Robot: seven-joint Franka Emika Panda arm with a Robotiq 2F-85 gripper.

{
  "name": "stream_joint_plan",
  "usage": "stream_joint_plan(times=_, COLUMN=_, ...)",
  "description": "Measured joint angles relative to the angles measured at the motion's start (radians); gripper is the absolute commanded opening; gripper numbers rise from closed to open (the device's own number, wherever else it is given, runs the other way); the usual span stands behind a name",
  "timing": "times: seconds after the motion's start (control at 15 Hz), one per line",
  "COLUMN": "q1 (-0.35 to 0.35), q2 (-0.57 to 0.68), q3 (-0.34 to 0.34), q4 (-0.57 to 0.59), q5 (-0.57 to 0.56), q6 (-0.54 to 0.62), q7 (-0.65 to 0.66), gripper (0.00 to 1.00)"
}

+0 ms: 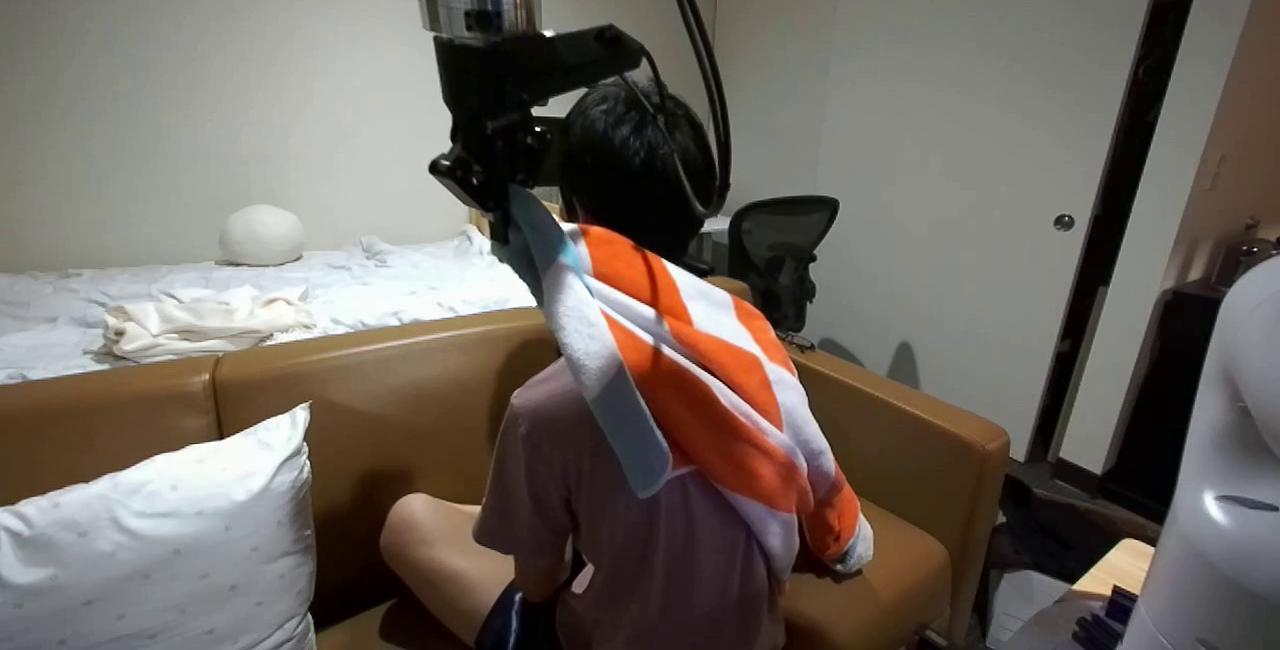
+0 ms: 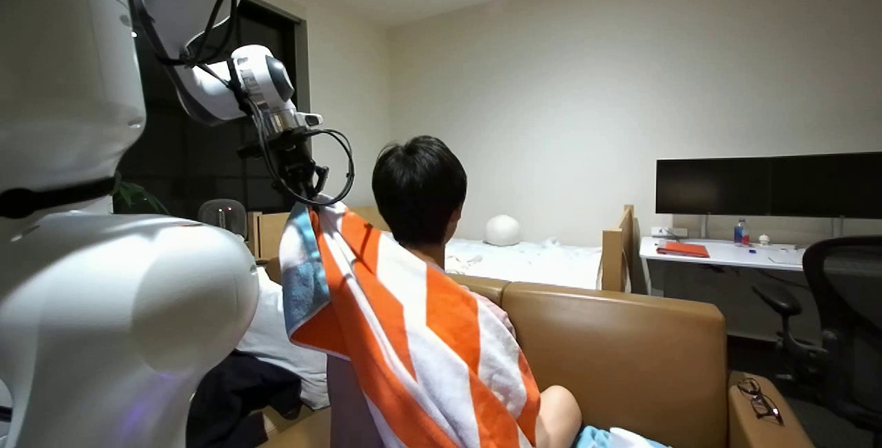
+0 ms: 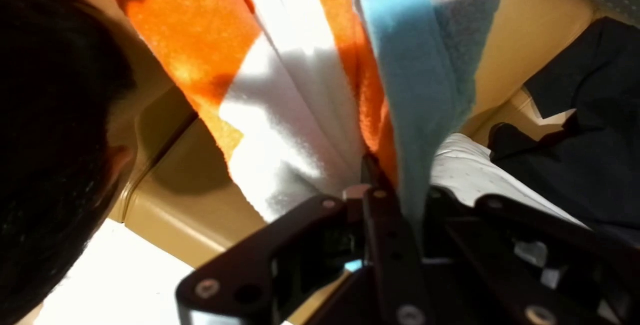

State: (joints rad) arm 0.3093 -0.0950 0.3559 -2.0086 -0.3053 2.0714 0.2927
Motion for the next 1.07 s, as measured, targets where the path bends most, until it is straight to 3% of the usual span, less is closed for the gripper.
stream_joint_plan(times=0.8, q1=-0.003, q2=0.023, q3=-0.014, q4=0.001, q5=0.000, q6=0.018, q7=-0.007, gripper=0.02)
stream_joint_plan(times=1.07, q1=0.003, q2=-0.037, q3=-0.004, q4=0.002, q5=0.000, q6=-0.049, q7=-0.007, gripper=0.02)
